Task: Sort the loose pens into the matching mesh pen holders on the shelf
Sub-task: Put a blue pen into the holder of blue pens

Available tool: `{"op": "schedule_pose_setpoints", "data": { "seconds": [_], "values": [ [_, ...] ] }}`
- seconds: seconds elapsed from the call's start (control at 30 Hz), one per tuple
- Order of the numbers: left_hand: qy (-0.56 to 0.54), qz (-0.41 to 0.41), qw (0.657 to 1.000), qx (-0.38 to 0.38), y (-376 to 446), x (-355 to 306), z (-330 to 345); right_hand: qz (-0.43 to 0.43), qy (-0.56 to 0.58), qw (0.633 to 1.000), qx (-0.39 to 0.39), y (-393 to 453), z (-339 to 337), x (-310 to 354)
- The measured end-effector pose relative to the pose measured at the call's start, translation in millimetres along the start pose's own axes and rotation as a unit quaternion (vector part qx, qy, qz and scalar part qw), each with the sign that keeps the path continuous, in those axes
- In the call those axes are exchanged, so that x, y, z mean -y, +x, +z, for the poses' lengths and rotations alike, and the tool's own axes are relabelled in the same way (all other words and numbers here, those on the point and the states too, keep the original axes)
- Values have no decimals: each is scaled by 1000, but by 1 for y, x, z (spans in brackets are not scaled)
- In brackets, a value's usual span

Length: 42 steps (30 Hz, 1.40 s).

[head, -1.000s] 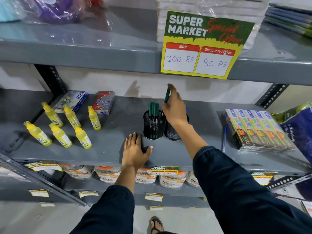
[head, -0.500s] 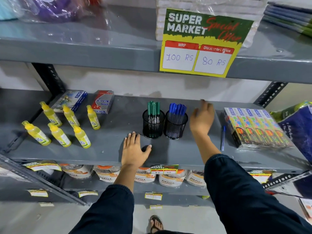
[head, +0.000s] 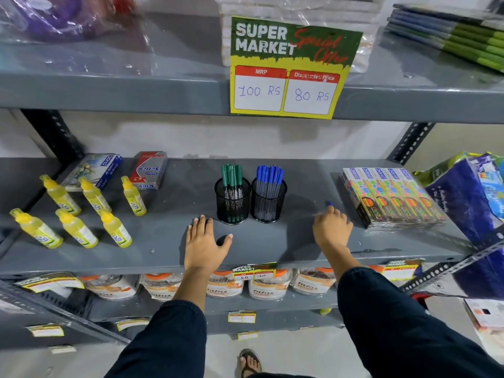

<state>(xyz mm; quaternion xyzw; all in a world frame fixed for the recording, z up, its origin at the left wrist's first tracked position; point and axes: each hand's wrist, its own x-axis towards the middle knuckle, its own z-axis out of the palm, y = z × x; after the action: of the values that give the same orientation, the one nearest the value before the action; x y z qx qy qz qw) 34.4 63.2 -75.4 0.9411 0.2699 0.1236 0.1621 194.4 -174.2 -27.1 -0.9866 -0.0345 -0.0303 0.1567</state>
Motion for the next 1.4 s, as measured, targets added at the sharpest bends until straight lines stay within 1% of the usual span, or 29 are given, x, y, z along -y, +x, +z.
{"op": "schedule_pose_setpoints", "data": {
  "seconds": [0.07,0.13,0.23,0.33,0.43,0.5,0.53,0.6,0.63,0.7,0.73,0.8,0.83,0.9,1.03,1.17,1.23,1.3,1.4],
  "values": [
    [-4,0,1000,-1,-1,0,-1,-13,37,999,1,-3,1,1],
    [-6,-1,1000,-2,0,0,-1,-9,71,997,2,-4,1,2],
    [-8,-2,1000,-2,0,-1,-1,-3,72,997,-8,-2,1,3],
    [-5,-2,1000,-1,0,0,0,4,49,998,37,6,0,3],
    [-2,-2,1000,0,1,0,0,-13,43,996,75,17,-6,5],
    [-2,-4,1000,0,1,0,0,-12,66,996,60,22,-16,14],
    [-3,-4,1000,-1,1,0,0,-5,100,994,39,24,-22,21],
    [-4,-4,1000,-3,0,1,0,12,203,979,-9,29,-37,41],
    [-5,-4,1000,-2,0,1,1,3,252,967,-40,32,-45,51],
    [-4,-4,1000,-3,0,0,1,-56,329,937,-104,37,-63,73],
    [-3,-5,1000,-4,1,0,1,-90,365,918,-123,38,-70,84],
    [-2,-6,1000,-4,1,1,2,-140,426,885,-128,36,-79,102],
    [-1,-7,1000,-5,2,1,2,-158,435,878,-120,34,-80,109],
    [0,-9,1000,-5,3,1,2,-184,416,886,-96,30,-75,119],
    [-5,-8,1000,-6,2,2,2,-221,327,918,-41,24,-52,124],
    [-12,-9,1000,-8,2,2,4,-251,219,943,-21,22,-32,119],
    [-11,-9,1000,-10,3,2,4,-251,178,951,-12,22,-28,117],
    [-13,-9,1000,-10,3,2,4,-242,174,954,-17,21,-27,115],
    [-20,-9,1000,-9,2,2,5,-225,226,945,-70,19,-28,110]
  ]
}}
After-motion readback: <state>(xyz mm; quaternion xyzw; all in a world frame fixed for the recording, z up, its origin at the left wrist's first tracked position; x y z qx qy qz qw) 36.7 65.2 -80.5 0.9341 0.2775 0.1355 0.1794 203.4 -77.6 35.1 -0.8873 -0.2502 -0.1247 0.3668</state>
